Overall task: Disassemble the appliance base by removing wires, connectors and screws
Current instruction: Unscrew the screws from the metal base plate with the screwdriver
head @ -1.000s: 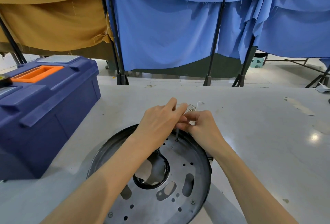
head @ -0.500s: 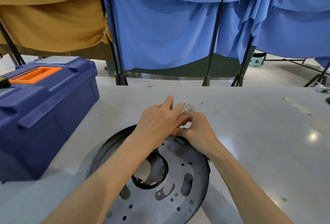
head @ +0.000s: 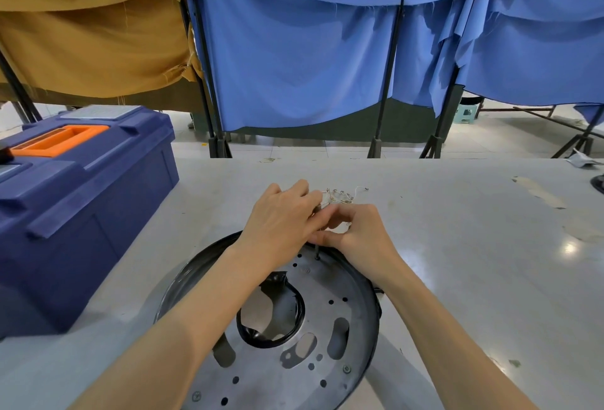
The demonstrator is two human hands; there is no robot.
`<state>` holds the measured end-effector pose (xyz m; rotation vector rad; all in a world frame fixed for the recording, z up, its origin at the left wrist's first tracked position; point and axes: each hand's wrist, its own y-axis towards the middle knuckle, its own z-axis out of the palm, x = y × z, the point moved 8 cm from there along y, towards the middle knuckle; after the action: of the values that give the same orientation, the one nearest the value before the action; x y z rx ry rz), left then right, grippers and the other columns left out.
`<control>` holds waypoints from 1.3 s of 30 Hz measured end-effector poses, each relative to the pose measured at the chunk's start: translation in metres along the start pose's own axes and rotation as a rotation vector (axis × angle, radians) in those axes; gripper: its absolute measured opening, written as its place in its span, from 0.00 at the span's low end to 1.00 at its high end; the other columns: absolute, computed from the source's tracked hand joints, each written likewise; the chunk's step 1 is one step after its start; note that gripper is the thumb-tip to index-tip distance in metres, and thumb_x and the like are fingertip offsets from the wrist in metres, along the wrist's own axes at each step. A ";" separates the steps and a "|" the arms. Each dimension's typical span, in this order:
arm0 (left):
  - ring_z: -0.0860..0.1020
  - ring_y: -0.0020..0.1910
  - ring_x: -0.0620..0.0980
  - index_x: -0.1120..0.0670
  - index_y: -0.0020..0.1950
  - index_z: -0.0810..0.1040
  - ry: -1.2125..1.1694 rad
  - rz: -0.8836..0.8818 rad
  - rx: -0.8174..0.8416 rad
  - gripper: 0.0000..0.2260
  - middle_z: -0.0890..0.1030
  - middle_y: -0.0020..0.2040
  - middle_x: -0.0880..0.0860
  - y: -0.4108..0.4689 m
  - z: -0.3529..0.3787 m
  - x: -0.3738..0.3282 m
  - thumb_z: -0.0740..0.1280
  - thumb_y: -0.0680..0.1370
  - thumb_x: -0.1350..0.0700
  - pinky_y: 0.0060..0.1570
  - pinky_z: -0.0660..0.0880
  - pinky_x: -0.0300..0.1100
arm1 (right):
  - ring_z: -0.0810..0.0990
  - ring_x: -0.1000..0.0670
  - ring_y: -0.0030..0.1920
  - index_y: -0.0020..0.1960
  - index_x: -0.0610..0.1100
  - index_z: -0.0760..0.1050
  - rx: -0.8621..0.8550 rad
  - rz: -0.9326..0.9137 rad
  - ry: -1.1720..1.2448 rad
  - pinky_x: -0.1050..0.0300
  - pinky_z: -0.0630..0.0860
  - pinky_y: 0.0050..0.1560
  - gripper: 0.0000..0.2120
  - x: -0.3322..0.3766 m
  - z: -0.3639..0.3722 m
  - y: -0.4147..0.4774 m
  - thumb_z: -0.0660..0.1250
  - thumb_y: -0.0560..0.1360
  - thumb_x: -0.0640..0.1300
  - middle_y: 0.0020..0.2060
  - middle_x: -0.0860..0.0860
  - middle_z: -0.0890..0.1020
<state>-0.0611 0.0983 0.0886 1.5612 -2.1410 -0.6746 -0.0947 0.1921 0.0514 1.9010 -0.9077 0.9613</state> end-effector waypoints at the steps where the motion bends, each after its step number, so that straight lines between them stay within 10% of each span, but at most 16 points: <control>1: 0.63 0.30 0.52 0.57 0.41 0.73 -0.002 -0.013 0.007 0.13 0.72 0.36 0.53 0.000 0.001 0.002 0.61 0.81 0.50 0.39 0.63 0.44 | 0.79 0.60 0.36 0.38 0.50 0.83 -0.009 -0.005 -0.003 0.70 0.74 0.45 0.09 0.000 0.000 0.000 0.76 0.67 0.37 0.32 0.57 0.84; 7: 0.67 0.33 0.51 0.54 0.54 0.72 0.008 0.014 0.062 0.07 0.73 0.44 0.51 -0.005 0.002 -0.003 0.59 0.82 0.52 0.43 0.70 0.47 | 0.83 0.58 0.40 0.44 0.37 0.83 0.011 0.058 -0.016 0.71 0.74 0.46 0.06 -0.009 0.001 0.001 0.68 0.73 0.30 0.38 0.46 0.86; 32: 0.60 0.36 0.45 0.55 0.50 0.72 -0.087 0.002 -0.006 0.05 0.72 0.42 0.51 -0.003 -0.005 -0.006 0.64 0.81 0.54 0.42 0.73 0.51 | 0.84 0.57 0.43 0.45 0.41 0.84 0.011 0.012 0.005 0.70 0.76 0.48 0.06 -0.002 0.000 0.002 0.70 0.73 0.34 0.39 0.50 0.86; 39: 0.69 0.38 0.49 0.52 0.55 0.70 -0.117 -0.039 0.086 0.14 0.70 0.46 0.49 -0.003 0.003 -0.003 0.50 0.82 0.46 0.51 0.67 0.46 | 0.84 0.54 0.44 0.44 0.39 0.83 0.002 0.007 -0.022 0.62 0.78 0.52 0.06 -0.001 -0.001 0.002 0.68 0.74 0.33 0.39 0.48 0.86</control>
<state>-0.0599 0.1009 0.0839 1.6497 -2.2569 -0.7115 -0.0976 0.1919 0.0512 1.9147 -0.9274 0.9475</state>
